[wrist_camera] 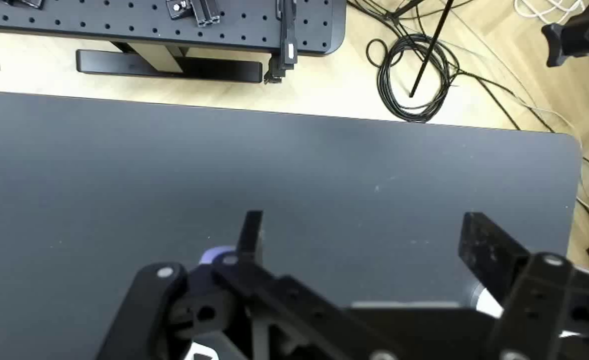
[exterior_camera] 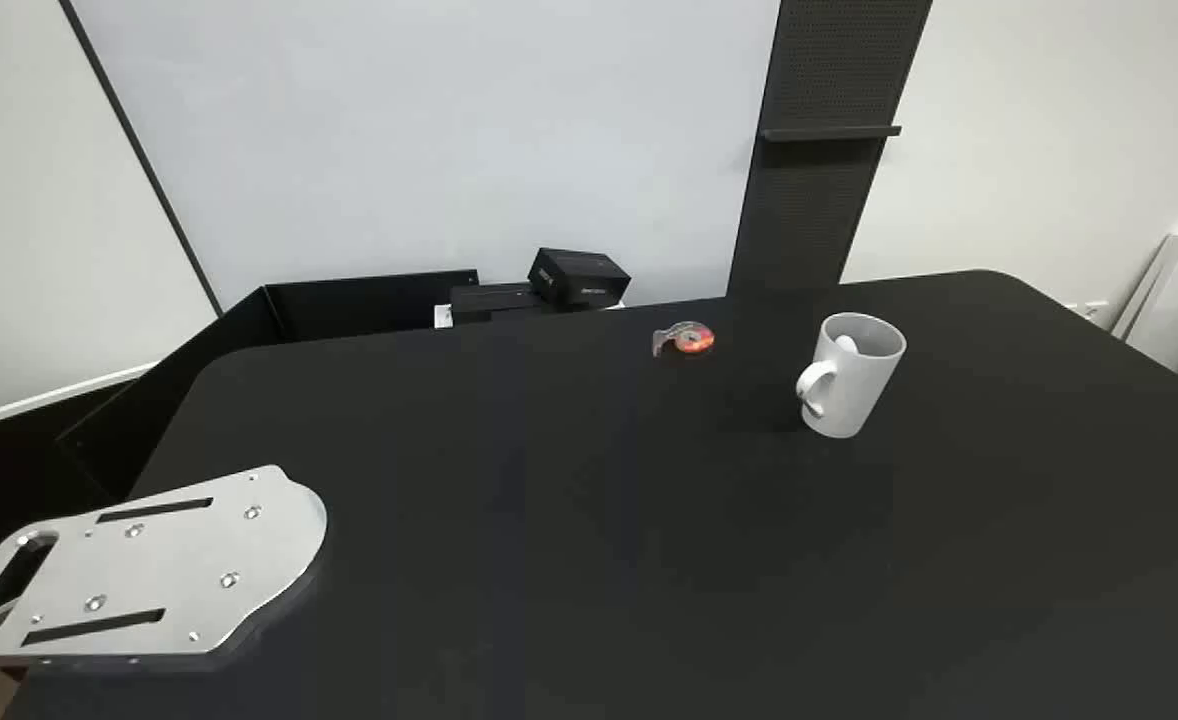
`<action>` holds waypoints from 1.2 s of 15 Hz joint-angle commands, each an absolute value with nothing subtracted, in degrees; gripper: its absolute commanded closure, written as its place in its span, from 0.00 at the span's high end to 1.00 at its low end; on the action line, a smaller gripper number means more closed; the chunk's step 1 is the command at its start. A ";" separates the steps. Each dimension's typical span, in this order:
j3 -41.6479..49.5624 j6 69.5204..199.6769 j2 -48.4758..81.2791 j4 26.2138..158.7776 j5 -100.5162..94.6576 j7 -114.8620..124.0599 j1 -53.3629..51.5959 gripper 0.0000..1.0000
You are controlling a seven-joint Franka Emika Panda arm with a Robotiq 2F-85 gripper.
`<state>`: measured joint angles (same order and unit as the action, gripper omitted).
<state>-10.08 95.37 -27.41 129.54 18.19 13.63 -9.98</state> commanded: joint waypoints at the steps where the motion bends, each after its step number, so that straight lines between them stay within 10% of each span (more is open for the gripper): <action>1: -10.55 95.23 -27.43 129.42 18.37 13.44 -9.36 1.00; 18: -8.49 100.92 -22.50 129.64 10.59 5.04 -6.80 1.00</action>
